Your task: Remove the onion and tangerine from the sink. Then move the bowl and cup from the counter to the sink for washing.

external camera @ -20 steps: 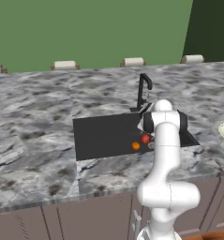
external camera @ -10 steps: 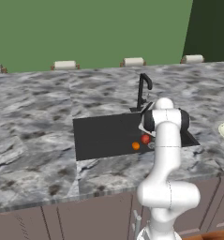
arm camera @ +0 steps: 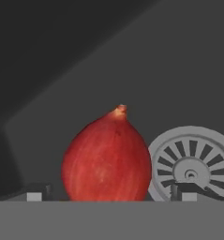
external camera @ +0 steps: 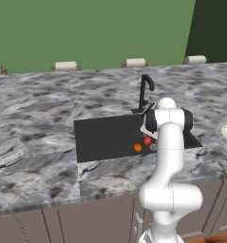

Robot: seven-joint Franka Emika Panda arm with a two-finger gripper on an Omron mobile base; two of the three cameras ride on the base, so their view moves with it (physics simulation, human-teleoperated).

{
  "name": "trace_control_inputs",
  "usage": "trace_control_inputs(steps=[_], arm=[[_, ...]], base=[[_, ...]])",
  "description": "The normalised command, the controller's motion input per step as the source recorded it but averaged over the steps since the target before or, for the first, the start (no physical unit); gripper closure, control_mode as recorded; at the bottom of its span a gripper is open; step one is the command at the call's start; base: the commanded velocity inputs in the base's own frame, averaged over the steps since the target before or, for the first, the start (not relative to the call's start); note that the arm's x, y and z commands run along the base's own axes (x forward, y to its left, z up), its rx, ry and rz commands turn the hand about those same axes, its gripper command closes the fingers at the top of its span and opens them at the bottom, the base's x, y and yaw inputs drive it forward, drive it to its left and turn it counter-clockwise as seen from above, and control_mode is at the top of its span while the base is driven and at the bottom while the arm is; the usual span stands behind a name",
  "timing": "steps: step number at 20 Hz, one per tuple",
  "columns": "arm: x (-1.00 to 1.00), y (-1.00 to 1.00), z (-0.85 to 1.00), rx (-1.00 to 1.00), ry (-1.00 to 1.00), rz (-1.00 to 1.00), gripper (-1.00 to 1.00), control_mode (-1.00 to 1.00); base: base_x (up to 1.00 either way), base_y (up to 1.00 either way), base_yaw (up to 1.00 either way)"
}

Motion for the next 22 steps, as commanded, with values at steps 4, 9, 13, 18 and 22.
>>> trace_control_inputs(steps=[4, 9, 13, 18, 22], arm=[[0.0, 0.16, 0.0, -0.04, 0.0, 0.0, -1.0, -1.0], [0.06, 0.04, -0.05, -0.11, 0.0, 0.0, -1.0, -1.0], [0.1, 0.0, -0.05, -0.12, 0.01, 0.0, -1.0, -1.0], [0.07, 0.0, -0.06, -0.09, 0.09, 0.0, -1.0, -1.0], [0.02, -0.03, -0.04, -0.08, 0.16, -0.02, -1.0, -1.0]], base=[[0.0, 0.0, 0.0], [0.0, 0.0, 0.0], [0.0, 0.0, 0.0], [0.0, 0.0, 0.0], [0.0, 0.0, 0.0]])
